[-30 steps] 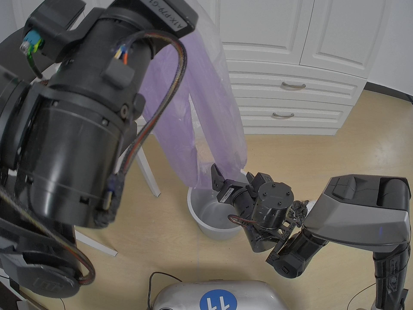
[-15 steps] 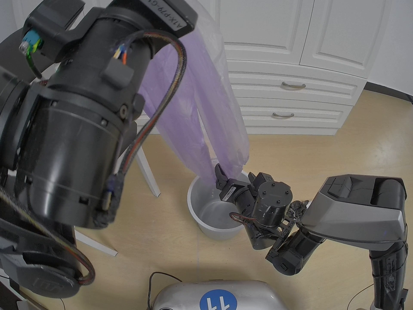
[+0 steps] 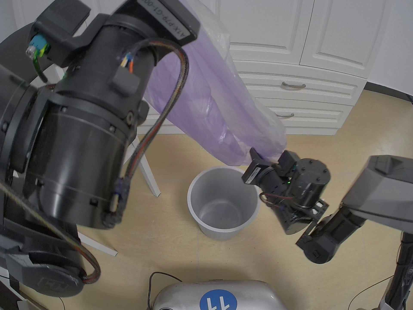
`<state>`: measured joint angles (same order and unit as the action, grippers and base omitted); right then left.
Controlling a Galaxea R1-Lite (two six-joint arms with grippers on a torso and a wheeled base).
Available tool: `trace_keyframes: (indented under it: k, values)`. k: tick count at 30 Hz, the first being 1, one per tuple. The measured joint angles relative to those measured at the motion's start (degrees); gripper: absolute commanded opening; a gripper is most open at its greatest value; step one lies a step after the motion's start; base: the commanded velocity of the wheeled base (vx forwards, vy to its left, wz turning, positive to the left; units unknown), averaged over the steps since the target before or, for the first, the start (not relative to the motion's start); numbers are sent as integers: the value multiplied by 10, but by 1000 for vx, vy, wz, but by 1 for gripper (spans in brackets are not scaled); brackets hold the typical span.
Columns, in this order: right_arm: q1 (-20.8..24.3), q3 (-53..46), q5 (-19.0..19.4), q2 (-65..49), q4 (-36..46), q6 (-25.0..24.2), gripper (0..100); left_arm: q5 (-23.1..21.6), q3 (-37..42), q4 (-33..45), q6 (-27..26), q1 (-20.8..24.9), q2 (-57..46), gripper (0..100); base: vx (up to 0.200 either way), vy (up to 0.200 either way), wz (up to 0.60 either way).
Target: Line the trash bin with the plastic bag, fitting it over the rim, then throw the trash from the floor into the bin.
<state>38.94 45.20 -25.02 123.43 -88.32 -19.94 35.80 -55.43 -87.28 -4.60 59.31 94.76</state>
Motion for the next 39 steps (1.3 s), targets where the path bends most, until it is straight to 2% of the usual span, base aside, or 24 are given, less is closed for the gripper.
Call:
trace_keyframes:
  k: [4,7,11,15,21,27,33,39]
  values:
    - [-18,-47,26,-77,63,34,0,-3,26,25,-11,-15,-1,0,0,0,0]
    - [-29,-73,37,-138,160,56,0,-4,61,76,-21,-33,-6,0,0,0,0]
    - [-39,-99,47,-219,295,85,0,-6,110,192,-30,-59,-21,0,0,0,0]
    - [-45,-122,50,-289,384,125,0,-7,153,282,-40,-90,-39,0,0,0,0]
    - [-51,-167,50,-351,412,207,0,-8,192,310,-70,-148,-53,0,0,0,0]
    - [-60,-207,34,-385,414,271,0,-12,213,314,-93,-181,-55,0,0,0,0]
    - [-63,-239,25,-404,416,318,0,-13,218,314,-97,-197,-55,0,0,0,0]
    - [-64,-282,28,-407,421,390,0,-13,218,312,-97,-200,-52,0,0,0,0]
